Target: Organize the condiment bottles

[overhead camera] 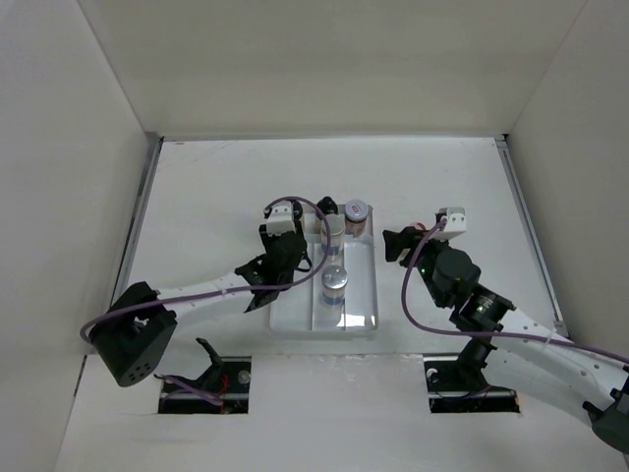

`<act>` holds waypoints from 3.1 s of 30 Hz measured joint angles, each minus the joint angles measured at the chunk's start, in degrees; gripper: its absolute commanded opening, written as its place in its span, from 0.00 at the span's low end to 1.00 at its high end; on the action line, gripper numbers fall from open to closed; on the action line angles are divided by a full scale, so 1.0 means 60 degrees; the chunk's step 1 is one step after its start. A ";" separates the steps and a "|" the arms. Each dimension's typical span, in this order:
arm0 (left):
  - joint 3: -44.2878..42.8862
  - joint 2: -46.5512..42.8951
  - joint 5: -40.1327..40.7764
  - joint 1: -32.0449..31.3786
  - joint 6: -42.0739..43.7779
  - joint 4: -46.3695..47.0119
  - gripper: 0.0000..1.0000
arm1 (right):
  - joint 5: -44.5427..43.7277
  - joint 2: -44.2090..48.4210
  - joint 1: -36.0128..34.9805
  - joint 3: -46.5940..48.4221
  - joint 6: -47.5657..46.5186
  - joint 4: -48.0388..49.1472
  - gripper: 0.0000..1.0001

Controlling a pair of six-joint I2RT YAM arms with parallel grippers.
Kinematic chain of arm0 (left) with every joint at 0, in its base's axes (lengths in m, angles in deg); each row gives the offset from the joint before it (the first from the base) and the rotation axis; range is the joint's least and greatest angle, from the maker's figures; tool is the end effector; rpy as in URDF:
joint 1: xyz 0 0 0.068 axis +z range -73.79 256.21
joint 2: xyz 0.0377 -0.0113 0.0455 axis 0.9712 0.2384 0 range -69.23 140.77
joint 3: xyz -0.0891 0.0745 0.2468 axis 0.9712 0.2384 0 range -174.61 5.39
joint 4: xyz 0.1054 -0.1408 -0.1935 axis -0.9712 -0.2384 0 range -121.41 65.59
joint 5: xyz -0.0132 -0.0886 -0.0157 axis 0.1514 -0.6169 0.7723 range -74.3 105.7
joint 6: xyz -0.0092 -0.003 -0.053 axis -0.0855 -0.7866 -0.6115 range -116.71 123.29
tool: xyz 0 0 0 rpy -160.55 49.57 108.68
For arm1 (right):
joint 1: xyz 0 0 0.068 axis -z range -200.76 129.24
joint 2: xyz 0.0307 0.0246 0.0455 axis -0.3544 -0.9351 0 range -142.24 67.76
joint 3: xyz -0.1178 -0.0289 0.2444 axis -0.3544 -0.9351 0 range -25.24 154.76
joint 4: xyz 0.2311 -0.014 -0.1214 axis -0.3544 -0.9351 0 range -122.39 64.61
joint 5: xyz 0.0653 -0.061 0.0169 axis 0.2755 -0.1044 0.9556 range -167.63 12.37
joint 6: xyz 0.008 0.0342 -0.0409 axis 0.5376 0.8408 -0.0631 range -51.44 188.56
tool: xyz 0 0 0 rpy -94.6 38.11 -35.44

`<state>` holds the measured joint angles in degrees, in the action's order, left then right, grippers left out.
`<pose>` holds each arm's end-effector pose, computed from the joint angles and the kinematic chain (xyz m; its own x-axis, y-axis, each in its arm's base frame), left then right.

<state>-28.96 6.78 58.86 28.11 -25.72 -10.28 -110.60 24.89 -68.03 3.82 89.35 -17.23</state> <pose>0.1969 -0.1831 0.2054 -0.3368 -0.1543 -0.9288 -0.0292 0.9877 -0.1535 0.1378 0.1207 0.2827 -0.1508 0.2756 -0.9494 -0.2089 0.9298 0.3031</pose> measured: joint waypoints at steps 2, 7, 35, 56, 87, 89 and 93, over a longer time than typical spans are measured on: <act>-0.0007 0.0062 0.0000 0.0066 0.0044 0.0127 0.35 | 0.0015 0.0000 0.0007 0.0000 0.0004 0.0000 0.74; -0.0026 0.0550 0.0018 0.0142 0.0095 0.0331 0.36 | 0.0080 0.0047 0.0044 0.0000 0.0004 -0.0004 0.75; 0.0765 -0.2011 -0.0062 0.0244 0.0149 0.0616 0.97 | 0.0131 -0.0109 0.0131 0.0109 0.0076 -0.0430 0.24; 0.3985 -0.6470 0.0066 0.2029 -0.0335 0.1843 1.00 | -0.2288 -0.0251 0.1851 0.1024 0.0149 -0.2561 0.86; 0.4040 -0.6269 -0.0288 0.2073 -0.0597 0.2189 1.00 | -0.0539 -0.1916 0.4368 0.0018 0.2503 -0.3876 0.52; 0.4040 -0.6269 -0.0306 0.2065 -0.0597 0.2189 1.00 | -0.0495 -0.2036 0.4368 0.0018 0.2470 -0.3738 0.46; 0.4040 -0.6262 -0.0335 0.2065 -0.0597 0.2189 1.00 | -0.0503 -0.2065 0.4360 0.0018 0.2463 -0.3650 0.38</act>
<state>-4.72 -30.80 56.85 40.50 -29.31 2.86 -113.62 12.50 -41.86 3.93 104.13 -39.13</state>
